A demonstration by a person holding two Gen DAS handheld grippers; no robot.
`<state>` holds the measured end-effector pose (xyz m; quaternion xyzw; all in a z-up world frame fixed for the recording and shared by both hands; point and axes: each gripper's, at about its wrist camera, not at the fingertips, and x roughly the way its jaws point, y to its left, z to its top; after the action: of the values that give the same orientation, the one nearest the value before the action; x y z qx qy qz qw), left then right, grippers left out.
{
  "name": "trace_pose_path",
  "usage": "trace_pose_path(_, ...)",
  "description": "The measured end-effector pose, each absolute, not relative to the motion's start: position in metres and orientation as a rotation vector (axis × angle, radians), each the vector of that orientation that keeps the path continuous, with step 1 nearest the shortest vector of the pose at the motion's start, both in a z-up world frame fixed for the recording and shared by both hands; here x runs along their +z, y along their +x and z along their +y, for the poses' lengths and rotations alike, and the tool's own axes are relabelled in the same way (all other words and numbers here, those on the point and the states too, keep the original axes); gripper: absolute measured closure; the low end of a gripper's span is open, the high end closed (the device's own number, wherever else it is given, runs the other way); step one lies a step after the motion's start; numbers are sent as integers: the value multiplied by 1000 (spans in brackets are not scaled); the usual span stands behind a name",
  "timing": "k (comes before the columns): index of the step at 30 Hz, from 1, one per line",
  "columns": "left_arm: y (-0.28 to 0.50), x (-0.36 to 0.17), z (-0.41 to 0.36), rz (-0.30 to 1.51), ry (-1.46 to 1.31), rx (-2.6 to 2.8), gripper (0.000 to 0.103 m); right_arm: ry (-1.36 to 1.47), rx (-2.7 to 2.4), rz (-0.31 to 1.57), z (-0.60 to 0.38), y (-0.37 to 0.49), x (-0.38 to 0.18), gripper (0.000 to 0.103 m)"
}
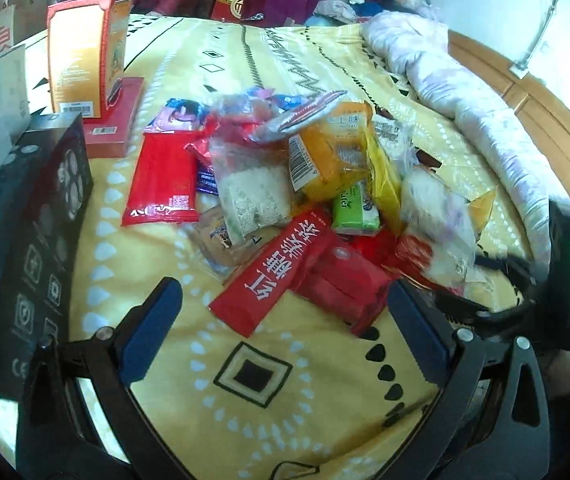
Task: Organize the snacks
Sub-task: 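Move both tools down toward snack bags in the heap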
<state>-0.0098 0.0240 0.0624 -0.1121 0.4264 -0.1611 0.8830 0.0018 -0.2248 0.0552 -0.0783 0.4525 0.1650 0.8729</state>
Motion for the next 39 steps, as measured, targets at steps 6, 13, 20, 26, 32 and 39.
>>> trace_pose_path(6,-13,63,22,888,-228,-356,0,57,333,1023,-283,-31,70,4)
trace_pose_path(13,-11,70,18,866,-260,-378,0,374,506,1065,-281,-30,102,0)
trace_pose_path(20,-17,74,8,849,-257,-406,0,469,372,1055,-269,49,80,6)
trace_pose_path(26,-27,75,-19,844,-193,-489,0,378,406,1013,-253,62,78,54)
trace_pose_path(32,-23,73,-64,883,-169,-646,3,404,434,864,-277,27,117,80)
trace_pose_path(39,0,60,-109,981,-184,-612,5,290,320,787,-316,-37,147,80)
